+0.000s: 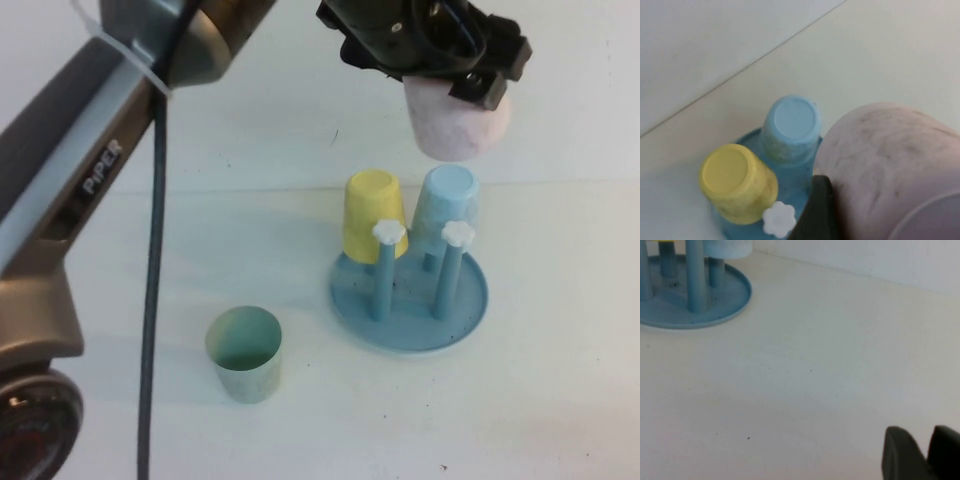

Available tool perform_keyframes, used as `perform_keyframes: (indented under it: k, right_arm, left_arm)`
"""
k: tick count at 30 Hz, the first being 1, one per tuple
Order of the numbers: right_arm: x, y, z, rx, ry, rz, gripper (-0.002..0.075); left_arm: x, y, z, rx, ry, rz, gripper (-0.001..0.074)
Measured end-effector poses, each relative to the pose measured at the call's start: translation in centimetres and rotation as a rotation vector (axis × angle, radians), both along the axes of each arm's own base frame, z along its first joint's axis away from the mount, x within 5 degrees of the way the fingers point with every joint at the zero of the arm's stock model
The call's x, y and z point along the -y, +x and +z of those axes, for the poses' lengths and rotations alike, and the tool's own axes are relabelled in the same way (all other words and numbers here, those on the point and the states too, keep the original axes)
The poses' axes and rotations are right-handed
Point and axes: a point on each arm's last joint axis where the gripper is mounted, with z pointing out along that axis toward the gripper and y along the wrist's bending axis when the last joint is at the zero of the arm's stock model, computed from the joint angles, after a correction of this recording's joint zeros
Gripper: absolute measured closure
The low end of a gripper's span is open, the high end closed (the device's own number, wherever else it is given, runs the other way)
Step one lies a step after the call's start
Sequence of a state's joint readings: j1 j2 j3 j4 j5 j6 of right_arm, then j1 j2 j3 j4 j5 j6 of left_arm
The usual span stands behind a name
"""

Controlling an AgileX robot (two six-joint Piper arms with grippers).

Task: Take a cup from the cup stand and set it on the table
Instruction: Hand over the cup

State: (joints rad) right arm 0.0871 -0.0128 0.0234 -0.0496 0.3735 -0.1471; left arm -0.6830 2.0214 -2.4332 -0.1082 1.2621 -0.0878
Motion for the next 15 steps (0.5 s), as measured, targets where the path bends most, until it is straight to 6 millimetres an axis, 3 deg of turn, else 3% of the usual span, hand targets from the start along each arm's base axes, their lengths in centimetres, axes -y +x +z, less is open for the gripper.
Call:
perform_keyframes:
  k: [3, 8, 12, 15]
  right_arm:
    - [-0.1, 0.0, 0.1, 0.009, 0.042, 0.002, 0.0599]
    - [-1.5, 0.0, 0.5, -0.010, 0.492, -0.001, 0.0599]
    - [-2.2, -0.1, 1.1, -0.022, 0.783, 0.004, 0.0599]
    - [-2.2, 0.1, 1.6, 0.011, 0.867, -0.006, 0.0599]
  left_arm:
    - [-0.2, -1.0, 0.7, -0.038, -0.052, -0.010, 0.0153]
    - [-1.7, -3.2, 0.5, -0.123, -0.039, 0.001, 0.0153]
    - [-3.5, -5.1, -2.4, -0.254, 0.032, 0.016, 0.0153]
    - [-5.0, -7.8, -4.8, -0.361, 0.039, 0.013, 0.0153]
